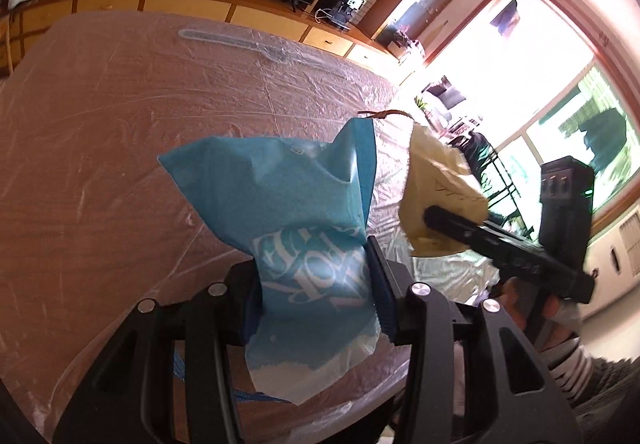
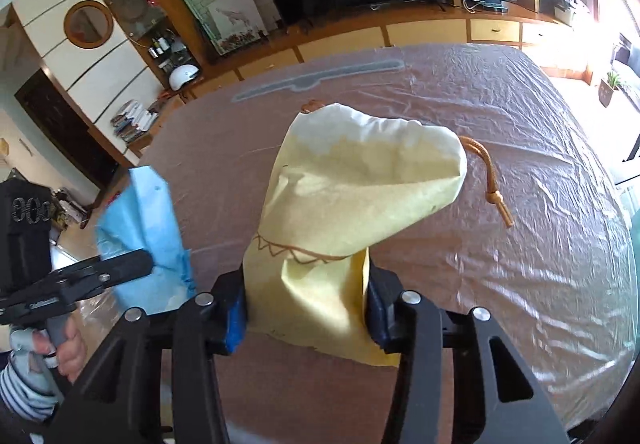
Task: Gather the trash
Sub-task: 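Carry the blue bag and yellow bag with both tools over the bin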
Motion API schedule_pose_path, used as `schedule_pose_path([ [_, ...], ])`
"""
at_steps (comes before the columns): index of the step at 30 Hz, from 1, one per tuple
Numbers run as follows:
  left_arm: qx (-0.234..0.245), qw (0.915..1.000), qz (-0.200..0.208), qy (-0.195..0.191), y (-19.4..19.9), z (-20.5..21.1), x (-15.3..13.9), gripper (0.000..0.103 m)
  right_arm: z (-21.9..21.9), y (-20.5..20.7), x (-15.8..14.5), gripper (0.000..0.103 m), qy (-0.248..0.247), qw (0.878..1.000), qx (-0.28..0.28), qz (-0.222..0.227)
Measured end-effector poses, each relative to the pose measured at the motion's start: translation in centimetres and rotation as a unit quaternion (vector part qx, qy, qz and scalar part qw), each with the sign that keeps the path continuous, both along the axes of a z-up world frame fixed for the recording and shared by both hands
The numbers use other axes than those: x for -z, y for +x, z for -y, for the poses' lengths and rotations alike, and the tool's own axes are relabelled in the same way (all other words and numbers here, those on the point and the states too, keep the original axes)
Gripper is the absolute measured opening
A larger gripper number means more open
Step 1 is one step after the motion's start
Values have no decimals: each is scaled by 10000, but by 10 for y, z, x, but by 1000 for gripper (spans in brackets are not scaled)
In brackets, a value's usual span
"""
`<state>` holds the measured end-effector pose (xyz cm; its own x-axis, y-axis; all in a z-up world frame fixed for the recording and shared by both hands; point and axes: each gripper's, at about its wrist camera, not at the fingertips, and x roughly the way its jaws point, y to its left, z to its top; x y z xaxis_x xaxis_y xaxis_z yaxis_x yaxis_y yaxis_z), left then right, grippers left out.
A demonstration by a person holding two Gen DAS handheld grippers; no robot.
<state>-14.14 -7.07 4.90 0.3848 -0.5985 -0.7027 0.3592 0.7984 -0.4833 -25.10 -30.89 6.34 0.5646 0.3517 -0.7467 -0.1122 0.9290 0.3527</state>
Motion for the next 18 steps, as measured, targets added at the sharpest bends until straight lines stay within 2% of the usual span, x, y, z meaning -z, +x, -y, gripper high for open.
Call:
schedule_pose_path([
  [7,311,9981,342,400,-22,8,-8,47,-2,-42,-14,46,93,9997,-205,79],
  [18,787,9916,765,683,-56,18,-20,47,-20,-111,-25,46,15,9961,-878,91],
])
